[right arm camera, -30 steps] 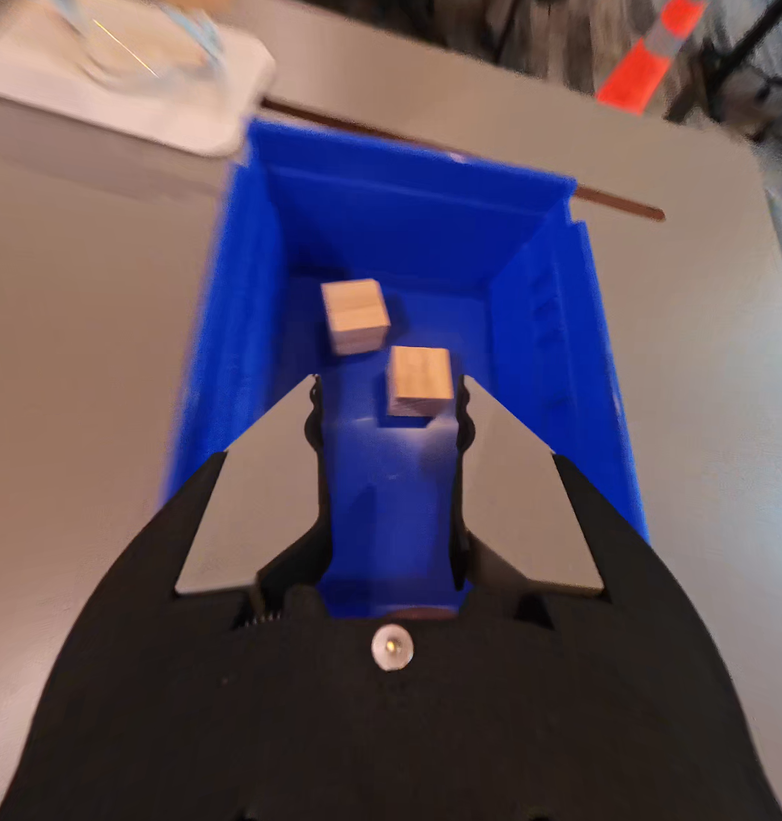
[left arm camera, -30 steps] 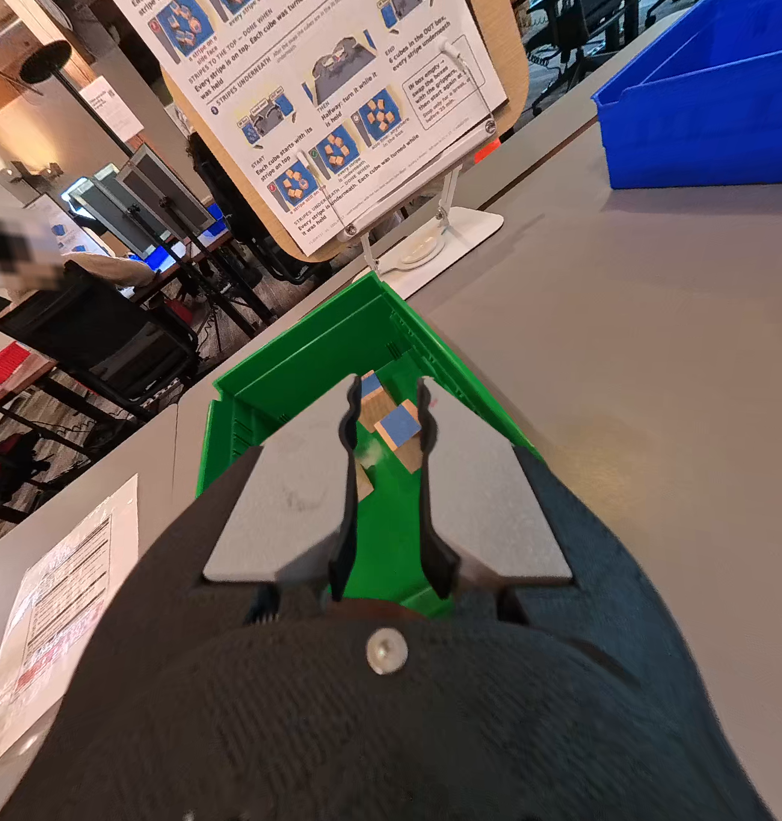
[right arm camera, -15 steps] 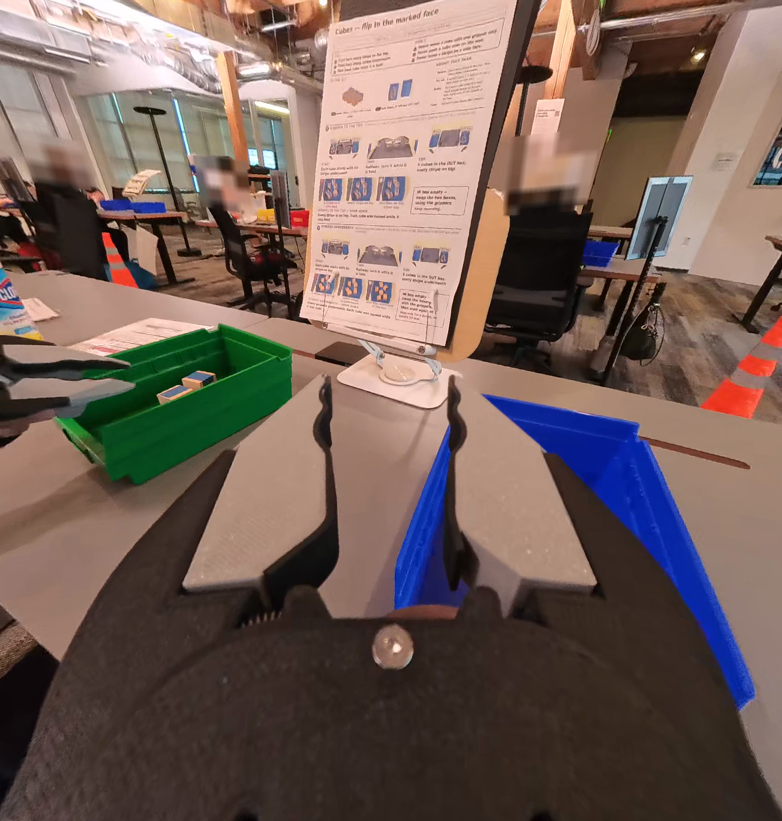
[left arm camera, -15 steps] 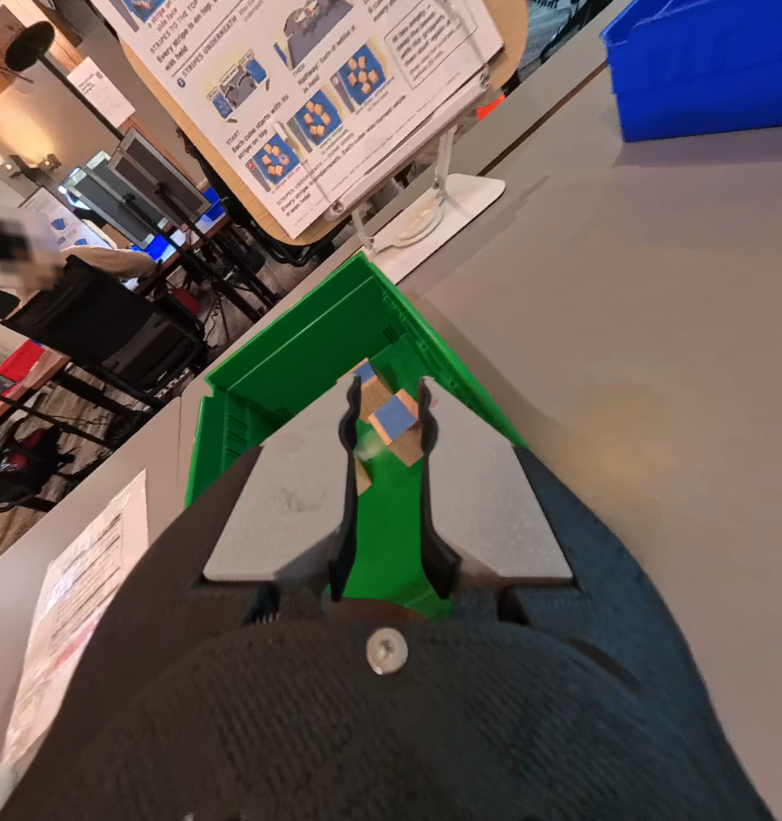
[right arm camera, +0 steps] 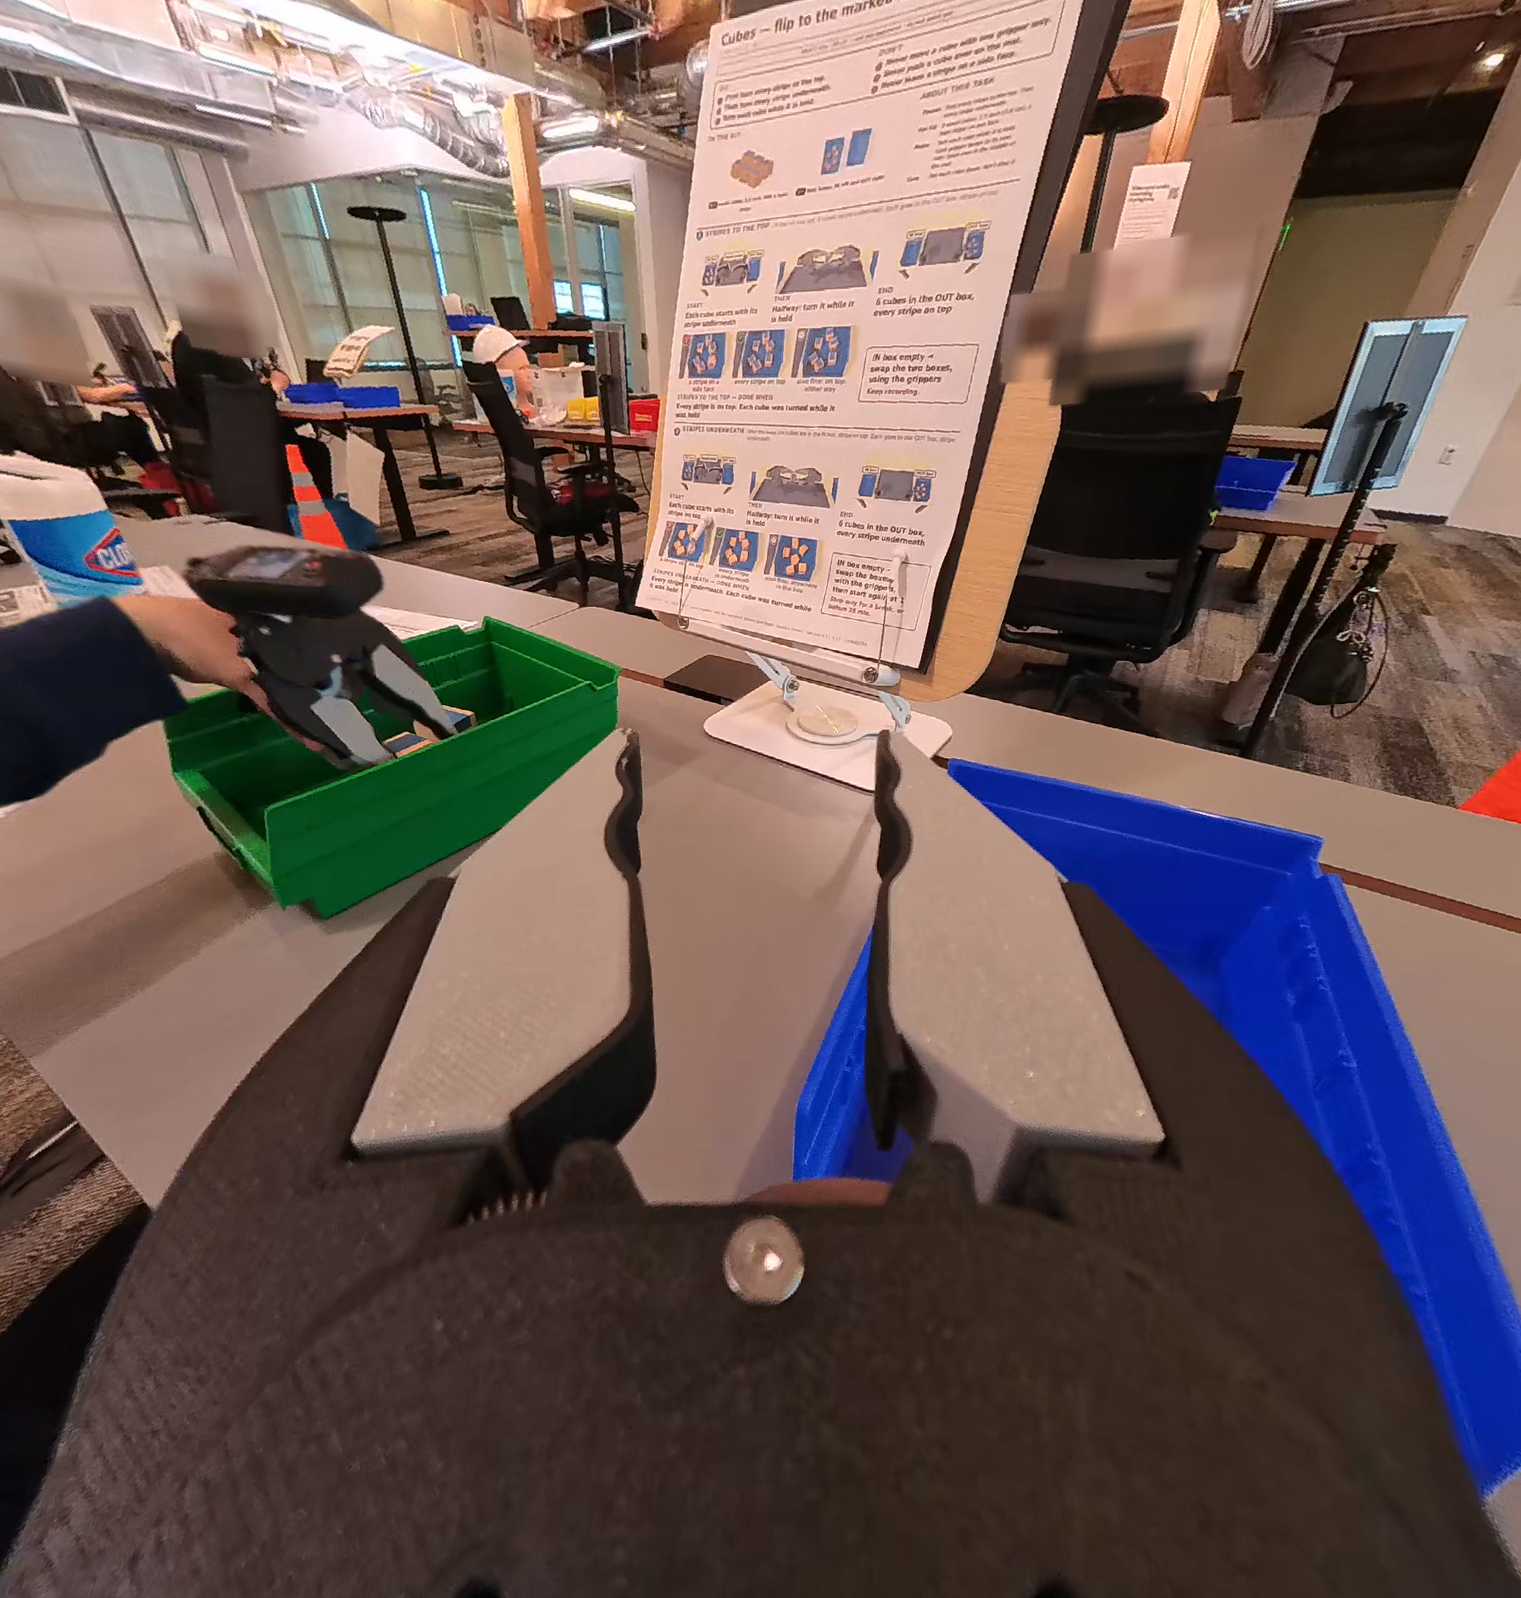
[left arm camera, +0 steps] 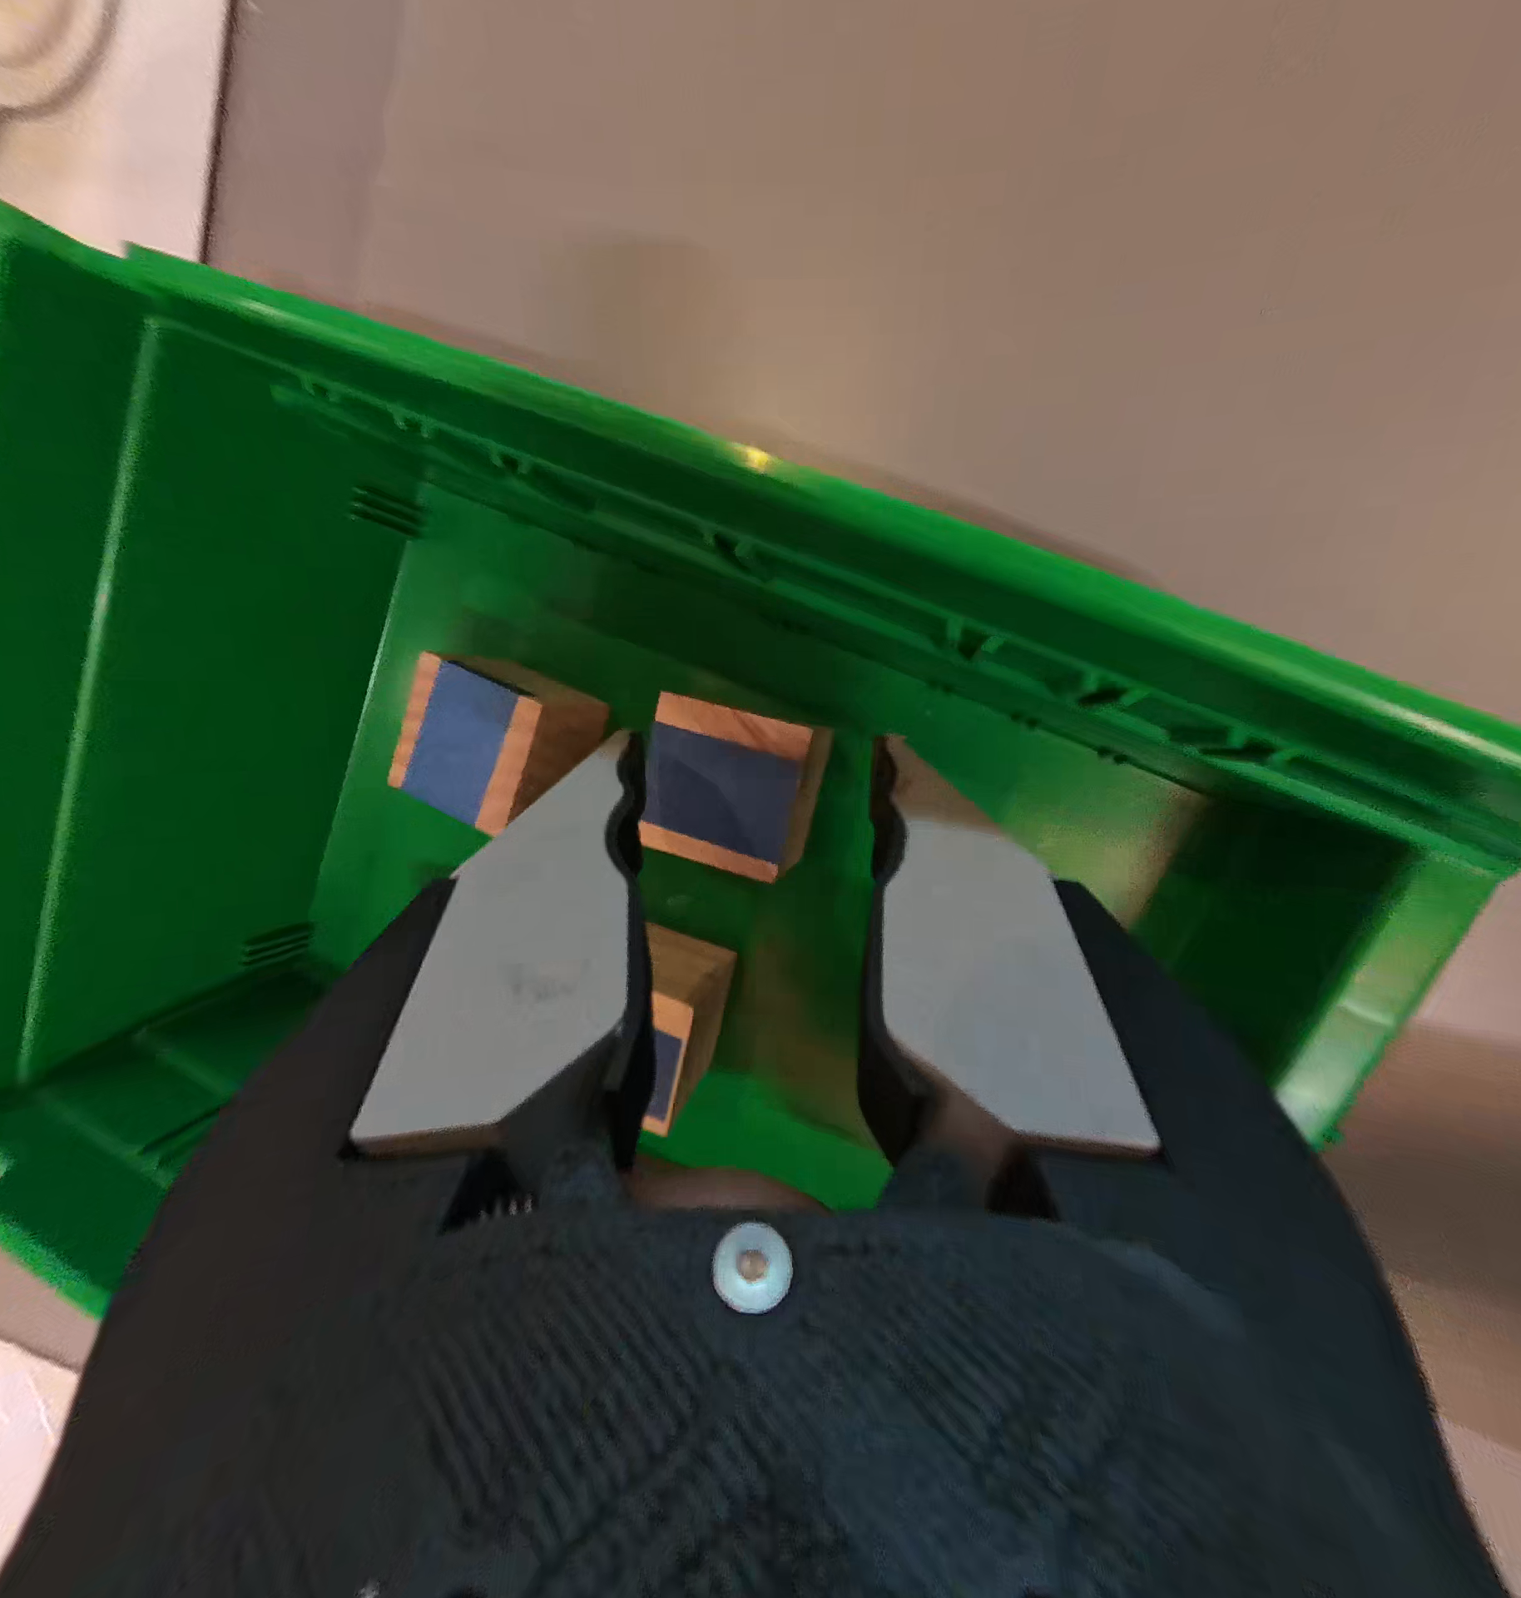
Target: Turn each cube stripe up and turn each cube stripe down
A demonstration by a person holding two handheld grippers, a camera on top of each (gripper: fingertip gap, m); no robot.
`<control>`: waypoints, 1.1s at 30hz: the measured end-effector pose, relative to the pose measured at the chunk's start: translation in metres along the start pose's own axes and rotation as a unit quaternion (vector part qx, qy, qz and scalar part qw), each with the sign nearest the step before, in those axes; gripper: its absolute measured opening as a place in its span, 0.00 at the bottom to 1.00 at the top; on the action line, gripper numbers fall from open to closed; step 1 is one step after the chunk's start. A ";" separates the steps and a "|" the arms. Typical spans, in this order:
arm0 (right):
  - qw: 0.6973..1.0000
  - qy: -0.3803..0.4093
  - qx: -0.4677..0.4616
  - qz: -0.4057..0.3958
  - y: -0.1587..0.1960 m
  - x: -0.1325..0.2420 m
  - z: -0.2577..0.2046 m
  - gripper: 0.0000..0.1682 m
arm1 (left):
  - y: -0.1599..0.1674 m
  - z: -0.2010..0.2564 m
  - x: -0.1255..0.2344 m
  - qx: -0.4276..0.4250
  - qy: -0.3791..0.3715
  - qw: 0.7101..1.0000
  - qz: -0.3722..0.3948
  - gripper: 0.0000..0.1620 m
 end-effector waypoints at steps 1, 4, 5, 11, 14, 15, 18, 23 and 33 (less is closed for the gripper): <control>1.000 0.000 -0.001 0.000 0.000 0.000 0.001 0.31 | 0.002 -0.001 -0.006 -0.004 0.006 1.000 -0.010 0.33; 1.000 0.000 -0.003 -0.002 0.001 -0.002 0.002 0.31 | 0.009 -0.005 -0.026 -0.002 0.007 0.999 -0.049 0.32; 1.000 -0.002 -0.003 -0.003 0.001 -0.003 0.001 0.31 | 0.009 -0.006 -0.029 -0.007 0.002 0.999 -0.052 0.30; 1.000 -0.024 -0.001 -0.018 0.007 -0.009 -0.006 0.30 | 0.006 -0.006 -0.002 -0.025 -0.057 0.998 0.001 0.29; 0.997 -0.068 -0.018 -0.037 0.014 -0.018 -0.015 0.31 | -0.004 0.002 0.042 -0.032 -0.127 0.985 0.110 0.29; 0.994 -0.093 -0.029 -0.044 0.017 -0.022 -0.022 0.31 | -0.011 0.009 0.060 -0.039 -0.151 0.974 0.162 0.29; 0.975 -0.198 -0.076 -0.068 0.029 -0.038 -0.051 0.32 | -0.044 0.057 0.104 -0.087 -0.190 0.920 0.332 0.29; 0.902 -0.387 -0.170 -0.090 0.048 -0.062 -0.118 0.38 | -0.095 0.155 0.122 -0.194 -0.232 0.827 0.474 0.28; 0.805 -0.538 -0.235 -0.090 0.057 -0.065 -0.180 0.24 | -0.141 0.225 0.120 -0.228 -0.181 0.757 0.585 0.28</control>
Point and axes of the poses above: each gripper's, where its closed fingertips meet, x back along the fingers, y out of its underside, z = x × y across the jaws, the point moved 6 cm from there along x, back along the fingers
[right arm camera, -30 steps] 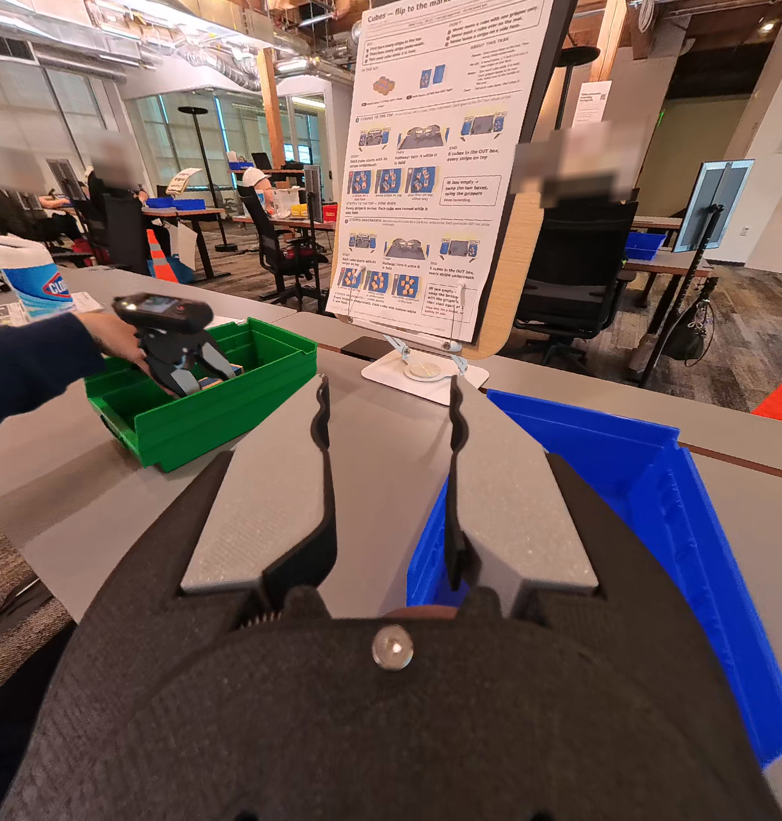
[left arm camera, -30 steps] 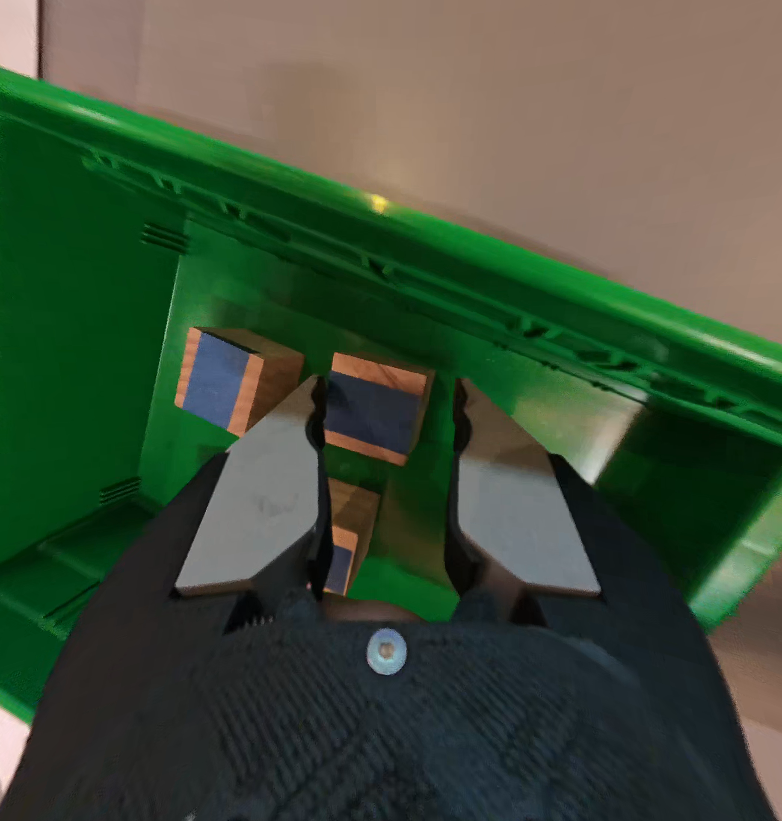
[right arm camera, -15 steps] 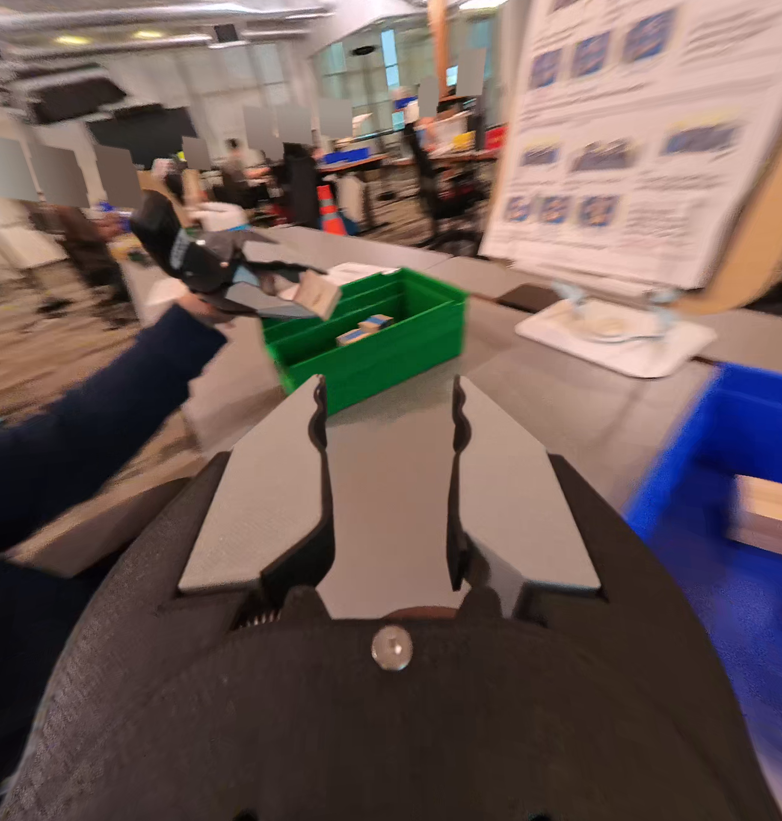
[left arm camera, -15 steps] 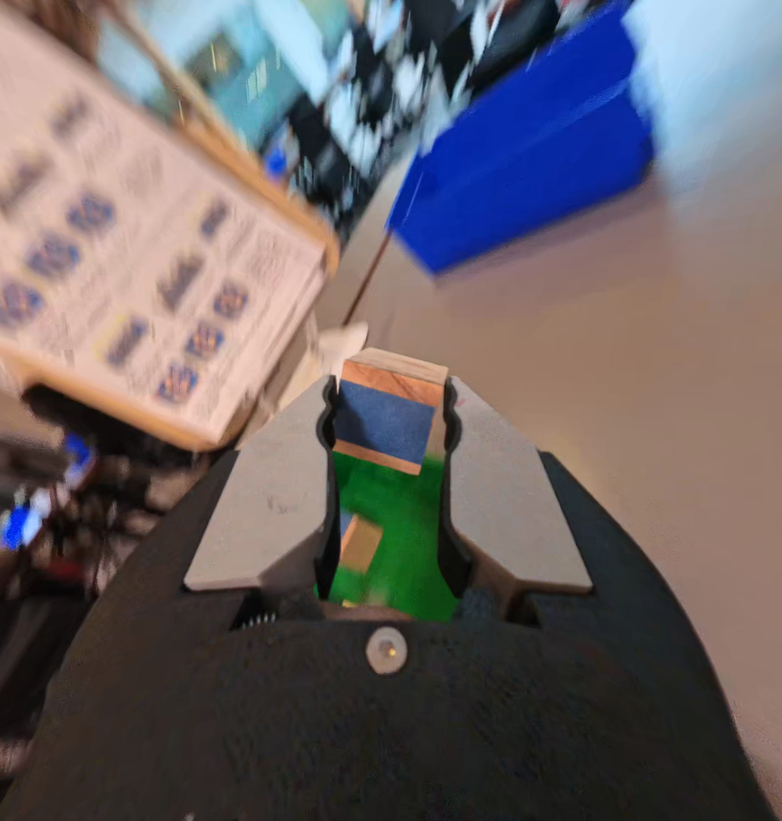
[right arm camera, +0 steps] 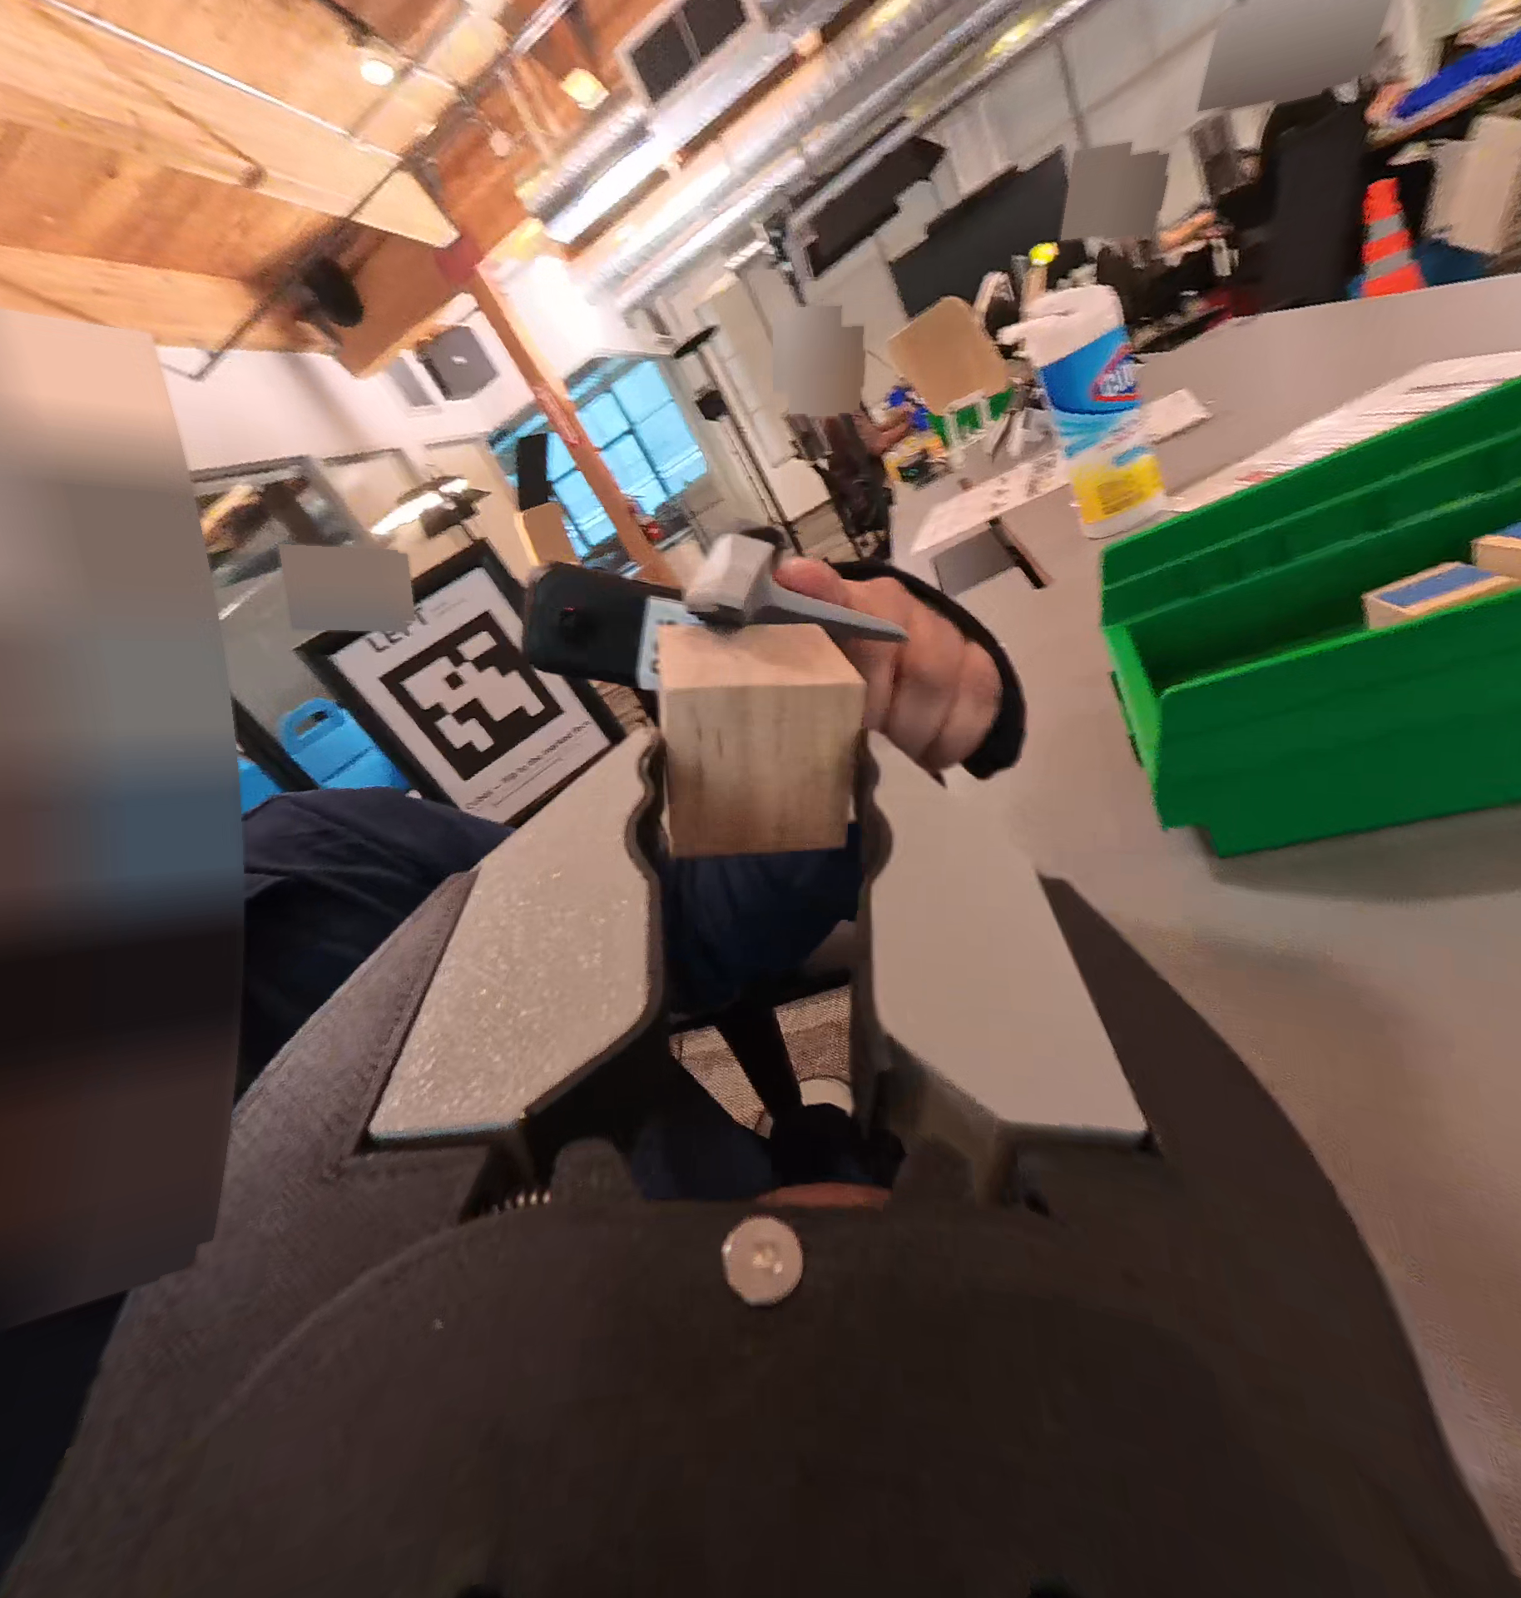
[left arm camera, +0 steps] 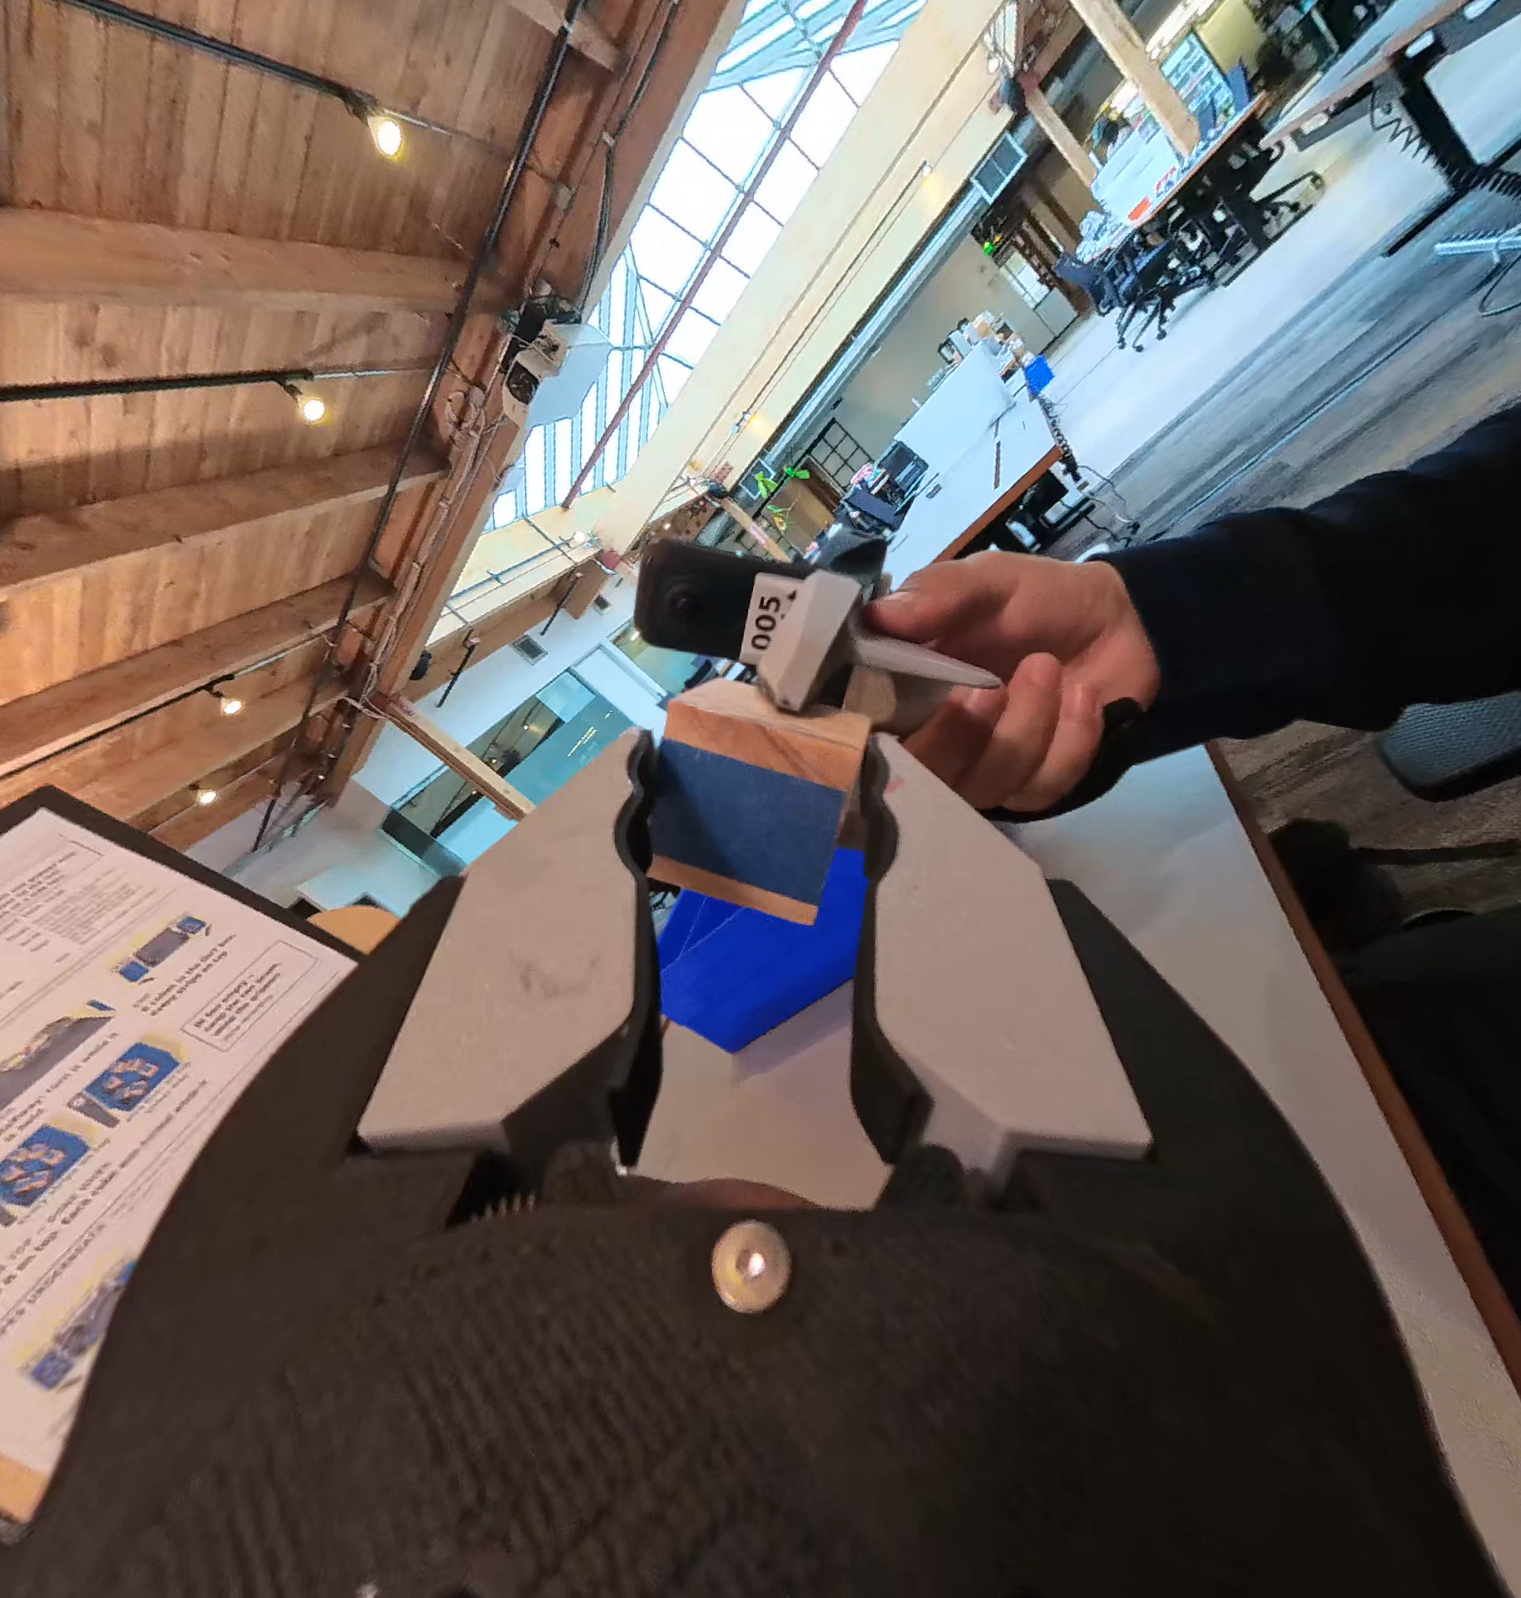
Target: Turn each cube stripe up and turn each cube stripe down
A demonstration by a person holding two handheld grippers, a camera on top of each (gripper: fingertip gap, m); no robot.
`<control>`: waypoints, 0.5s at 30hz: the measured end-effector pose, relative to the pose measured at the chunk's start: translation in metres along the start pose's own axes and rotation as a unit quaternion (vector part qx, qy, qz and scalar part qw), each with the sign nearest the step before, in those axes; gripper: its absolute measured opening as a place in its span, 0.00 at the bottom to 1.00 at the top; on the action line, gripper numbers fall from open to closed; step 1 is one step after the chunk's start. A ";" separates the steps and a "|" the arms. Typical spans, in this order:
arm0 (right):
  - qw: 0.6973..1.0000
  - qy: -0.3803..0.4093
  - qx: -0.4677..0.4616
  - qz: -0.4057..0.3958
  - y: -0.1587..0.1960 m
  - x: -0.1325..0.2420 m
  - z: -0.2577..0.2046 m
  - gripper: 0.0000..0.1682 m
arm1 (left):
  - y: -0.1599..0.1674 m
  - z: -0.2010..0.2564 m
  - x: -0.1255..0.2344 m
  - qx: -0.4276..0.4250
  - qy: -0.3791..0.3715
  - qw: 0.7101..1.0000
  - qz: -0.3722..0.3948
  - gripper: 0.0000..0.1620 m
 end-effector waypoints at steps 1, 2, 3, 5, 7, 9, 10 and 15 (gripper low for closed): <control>1.000 0.012 0.000 0.002 -0.001 0.000 0.002 0.24 | 0.003 0.000 0.000 0.004 -0.003 1.000 -0.002 0.28; 0.999 0.031 0.008 -0.001 -0.001 0.001 0.004 0.24 | 0.007 -0.001 0.000 0.010 -0.003 1.000 -0.011 0.28; 0.999 0.050 0.016 -0.008 -0.001 0.002 0.007 0.24 | 0.012 -0.001 0.000 0.019 -0.001 1.000 -0.023 0.28; 0.996 0.081 0.031 -0.019 -0.001 0.006 0.010 0.24 | 0.019 0.001 0.000 0.024 0.004 0.999 -0.044 0.28; 0.993 0.108 0.043 -0.006 -0.009 0.015 0.011 0.24 | 0.020 0.000 0.002 0.020 -0.003 0.999 -0.049 0.28; 0.986 0.153 0.060 0.019 -0.023 0.039 0.014 0.24 | 0.019 -0.008 0.010 0.016 -0.025 0.998 -0.053 0.29; 0.977 0.196 0.074 0.035 -0.031 0.058 0.018 0.24 | 0.019 -0.015 0.016 0.014 -0.039 0.997 -0.063 0.29; 0.795 0.588 0.148 0.024 -0.050 0.196 0.065 0.24 | 0.032 -0.050 0.044 0.027 -0.124 0.983 -0.136 0.25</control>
Point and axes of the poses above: each gripper's, where its closed fingertips meet, x back along the fingers, y out of its underside, z = x × y across the jaws, the point moved 6 cm from there along x, back along the fingers
